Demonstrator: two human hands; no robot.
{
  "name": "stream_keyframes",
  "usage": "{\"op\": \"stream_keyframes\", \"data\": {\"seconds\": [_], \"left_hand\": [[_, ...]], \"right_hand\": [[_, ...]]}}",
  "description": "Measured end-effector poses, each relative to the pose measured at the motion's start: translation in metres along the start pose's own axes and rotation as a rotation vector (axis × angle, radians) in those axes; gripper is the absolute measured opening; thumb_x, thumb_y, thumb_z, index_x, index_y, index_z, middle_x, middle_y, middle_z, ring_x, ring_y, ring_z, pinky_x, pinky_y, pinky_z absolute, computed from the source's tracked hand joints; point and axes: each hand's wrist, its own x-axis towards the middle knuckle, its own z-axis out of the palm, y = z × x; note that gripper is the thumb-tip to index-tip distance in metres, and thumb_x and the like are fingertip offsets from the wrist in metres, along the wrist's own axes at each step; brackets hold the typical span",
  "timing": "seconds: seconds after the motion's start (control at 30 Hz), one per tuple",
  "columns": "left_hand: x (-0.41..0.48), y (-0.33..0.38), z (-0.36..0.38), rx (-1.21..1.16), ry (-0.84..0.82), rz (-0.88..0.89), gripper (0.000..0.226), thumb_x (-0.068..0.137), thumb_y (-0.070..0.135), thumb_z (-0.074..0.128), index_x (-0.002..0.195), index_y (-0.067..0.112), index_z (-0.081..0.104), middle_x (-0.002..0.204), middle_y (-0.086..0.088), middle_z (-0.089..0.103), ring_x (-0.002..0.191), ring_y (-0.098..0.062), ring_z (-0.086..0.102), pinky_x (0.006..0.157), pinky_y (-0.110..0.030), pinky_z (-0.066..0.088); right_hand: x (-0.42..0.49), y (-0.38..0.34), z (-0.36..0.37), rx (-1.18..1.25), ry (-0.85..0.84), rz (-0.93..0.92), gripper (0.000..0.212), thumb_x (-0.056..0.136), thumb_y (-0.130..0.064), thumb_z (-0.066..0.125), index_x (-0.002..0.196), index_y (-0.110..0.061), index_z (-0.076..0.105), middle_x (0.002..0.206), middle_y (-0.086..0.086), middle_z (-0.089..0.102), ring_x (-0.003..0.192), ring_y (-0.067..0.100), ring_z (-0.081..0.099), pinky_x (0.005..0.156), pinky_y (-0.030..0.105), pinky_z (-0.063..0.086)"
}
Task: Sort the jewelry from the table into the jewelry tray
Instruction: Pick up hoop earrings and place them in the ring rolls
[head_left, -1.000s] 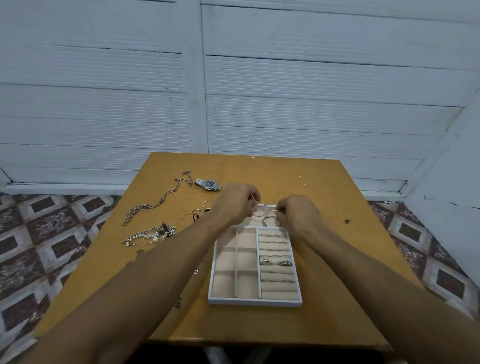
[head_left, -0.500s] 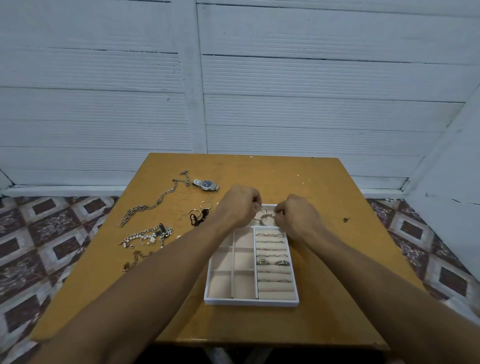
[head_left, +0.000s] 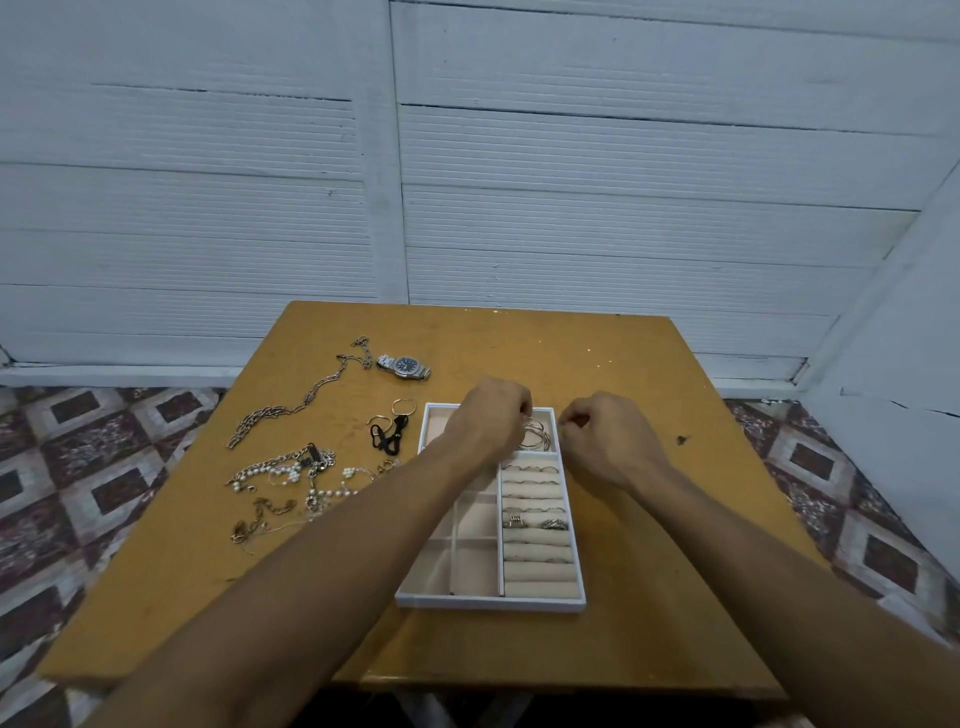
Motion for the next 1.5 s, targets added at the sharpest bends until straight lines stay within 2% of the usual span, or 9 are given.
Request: {"op": "stream_keyframes", "data": {"seconds": [0.27, 0.47, 0.8, 0.93, 1.03, 1.1, 1.2, 1.3, 1.5], "left_hand": [[-0.002, 0.003, 0.006, 0.087, 0.005, -0.002, 0.020, 0.084, 0.007, 0.057, 0.097, 0.014, 0.069, 0.101, -0.009, 0.067, 0.093, -0.027, 0.062, 0.080, -0.038, 0.055], [-0.006, 0.007, 0.009, 0.182, 0.060, 0.051, 0.023, 0.086, 0.009, 0.052, 0.100, 0.013, 0.070, 0.100, -0.008, 0.066, 0.090, -0.027, 0.061, 0.071, -0.036, 0.053], [-0.013, 0.004, 0.002, 0.100, 0.176, 0.103, 0.023, 0.093, 0.023, 0.050, 0.099, 0.014, 0.070, 0.098, -0.005, 0.060, 0.089, -0.024, 0.058, 0.069, -0.033, 0.047], [-0.014, -0.019, -0.022, 0.085, 0.237, 0.084, 0.021, 0.092, 0.027, 0.052, 0.098, 0.016, 0.069, 0.097, -0.002, 0.059, 0.088, -0.019, 0.056, 0.072, -0.034, 0.051], [-0.017, -0.048, -0.048, 0.064, 0.246, -0.003, 0.020, 0.089, 0.024, 0.054, 0.097, 0.016, 0.070, 0.098, -0.001, 0.063, 0.090, -0.018, 0.057, 0.077, -0.035, 0.051], [-0.019, -0.074, -0.065, -0.017, 0.201, -0.135, 0.017, 0.087, 0.020, 0.057, 0.095, 0.018, 0.071, 0.099, 0.001, 0.067, 0.088, -0.016, 0.059, 0.075, -0.029, 0.049], [-0.027, -0.114, -0.081, -0.045, 0.022, -0.272, 0.014, 0.089, 0.021, 0.061, 0.099, 0.021, 0.071, 0.105, 0.002, 0.069, 0.088, -0.011, 0.059, 0.075, -0.025, 0.044], [-0.038, -0.137, -0.085, 0.013, -0.121, -0.282, 0.019, 0.092, 0.024, 0.060, 0.109, 0.021, 0.069, 0.115, 0.000, 0.065, 0.097, -0.012, 0.055, 0.087, -0.028, 0.043], [-0.045, -0.145, -0.087, 0.022, -0.176, -0.196, 0.024, 0.090, 0.022, 0.062, 0.113, 0.024, 0.068, 0.102, 0.003, 0.067, 0.095, -0.011, 0.058, 0.087, -0.027, 0.046]], "right_hand": [[-0.004, 0.006, 0.002, 0.005, -0.003, -0.004, 0.022, 0.086, -0.024, 0.051, 0.092, -0.025, 0.073, 0.099, -0.003, 0.070, 0.082, 0.016, 0.063, 0.071, 0.040, 0.057], [-0.006, 0.008, 0.000, -0.001, 0.000, 0.004, 0.026, 0.087, -0.022, 0.051, 0.103, -0.022, 0.072, 0.105, 0.000, 0.069, 0.088, 0.018, 0.063, 0.076, 0.039, 0.056], [-0.007, 0.003, -0.002, -0.043, 0.008, -0.018, 0.027, 0.089, -0.024, 0.049, 0.106, -0.023, 0.070, 0.105, -0.001, 0.070, 0.090, 0.018, 0.063, 0.075, 0.039, 0.056], [-0.003, -0.008, -0.003, -0.064, 0.008, -0.058, 0.026, 0.091, -0.026, 0.048, 0.105, -0.022, 0.070, 0.102, -0.001, 0.067, 0.091, 0.020, 0.061, 0.074, 0.037, 0.054], [0.003, -0.025, 0.002, -0.047, 0.003, -0.111, 0.026, 0.092, -0.025, 0.049, 0.108, -0.022, 0.069, 0.105, -0.003, 0.066, 0.096, 0.018, 0.060, 0.077, 0.035, 0.052], [0.008, -0.041, 0.006, -0.050, -0.020, -0.167, 0.026, 0.091, -0.023, 0.049, 0.109, -0.022, 0.069, 0.106, -0.003, 0.065, 0.099, 0.019, 0.059, 0.078, 0.033, 0.049], [0.018, -0.069, 0.016, -0.056, -0.081, -0.269, 0.028, 0.090, -0.020, 0.050, 0.111, -0.020, 0.068, 0.107, 0.001, 0.065, 0.101, 0.021, 0.057, 0.082, 0.035, 0.048], [0.030, -0.095, 0.032, -0.072, -0.142, -0.355, 0.028, 0.090, -0.021, 0.051, 0.113, -0.019, 0.067, 0.108, 0.002, 0.065, 0.103, 0.023, 0.057, 0.087, 0.038, 0.047], [0.057, -0.137, 0.057, -0.206, -0.287, -0.416, 0.031, 0.095, -0.032, 0.051, 0.123, -0.021, 0.060, 0.125, 0.005, 0.057, 0.118, 0.026, 0.051, 0.097, 0.040, 0.043]]}}
